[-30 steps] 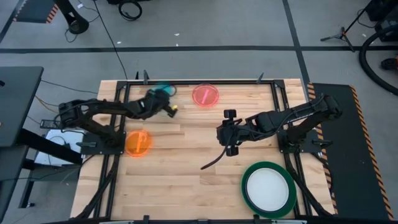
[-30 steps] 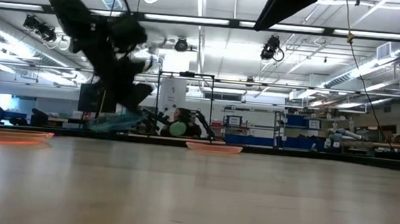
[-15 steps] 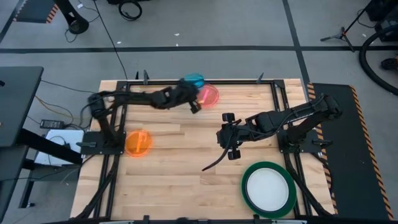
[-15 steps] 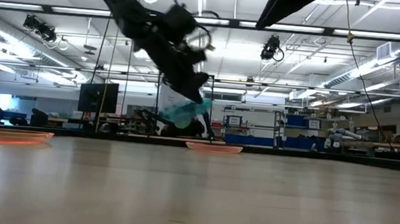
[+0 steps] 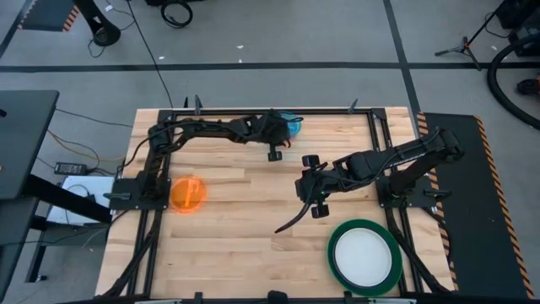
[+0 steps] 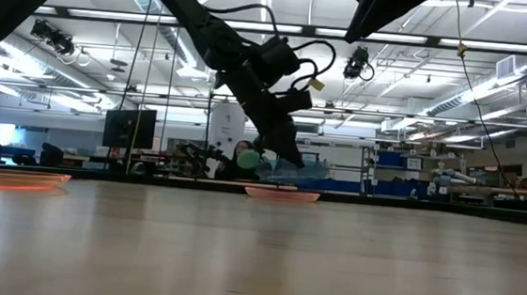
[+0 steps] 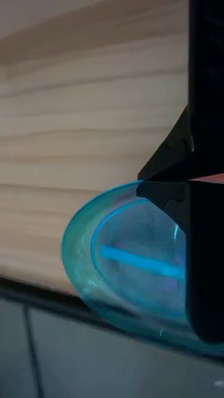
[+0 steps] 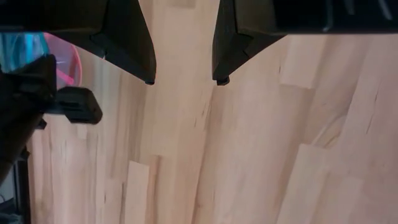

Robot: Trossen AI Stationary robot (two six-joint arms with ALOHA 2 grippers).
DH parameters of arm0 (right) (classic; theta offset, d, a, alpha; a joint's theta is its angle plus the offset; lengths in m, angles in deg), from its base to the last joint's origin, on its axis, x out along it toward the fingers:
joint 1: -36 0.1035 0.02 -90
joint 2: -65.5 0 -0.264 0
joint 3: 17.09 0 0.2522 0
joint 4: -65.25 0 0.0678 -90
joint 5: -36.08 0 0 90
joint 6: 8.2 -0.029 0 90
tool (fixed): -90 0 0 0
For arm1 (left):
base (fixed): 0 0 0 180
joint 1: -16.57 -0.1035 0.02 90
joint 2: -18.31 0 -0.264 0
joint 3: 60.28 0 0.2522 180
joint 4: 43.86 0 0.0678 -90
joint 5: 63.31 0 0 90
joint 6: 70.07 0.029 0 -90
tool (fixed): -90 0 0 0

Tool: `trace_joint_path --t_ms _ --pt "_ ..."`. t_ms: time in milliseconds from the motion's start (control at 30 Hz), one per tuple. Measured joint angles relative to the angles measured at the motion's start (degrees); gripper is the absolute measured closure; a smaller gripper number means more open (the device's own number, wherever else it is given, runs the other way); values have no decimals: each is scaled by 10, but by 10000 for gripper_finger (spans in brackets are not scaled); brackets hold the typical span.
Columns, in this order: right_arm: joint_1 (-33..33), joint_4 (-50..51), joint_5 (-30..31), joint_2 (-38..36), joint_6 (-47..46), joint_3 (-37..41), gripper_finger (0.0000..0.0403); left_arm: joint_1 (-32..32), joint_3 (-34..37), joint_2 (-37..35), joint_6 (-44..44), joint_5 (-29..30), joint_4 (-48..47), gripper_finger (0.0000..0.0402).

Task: Stack plastic plates
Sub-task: Stack the blue transparent plate on top of the pink transparent plate

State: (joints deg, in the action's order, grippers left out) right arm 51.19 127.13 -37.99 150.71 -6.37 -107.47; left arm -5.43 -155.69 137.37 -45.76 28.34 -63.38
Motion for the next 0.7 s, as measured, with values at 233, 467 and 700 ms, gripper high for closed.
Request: trace_joint_path --t_ms 233,467,700 --pt "5 2 5 0 -4 0 239 -11 0 0 -22 0 -52 392" --pt "6 2 7 0 -15 0 239 -9 0 0 -30 -4 -41 390" --pt "10 1 7 0 -23 0 239 -7 0 0 -71 -31 9 379"
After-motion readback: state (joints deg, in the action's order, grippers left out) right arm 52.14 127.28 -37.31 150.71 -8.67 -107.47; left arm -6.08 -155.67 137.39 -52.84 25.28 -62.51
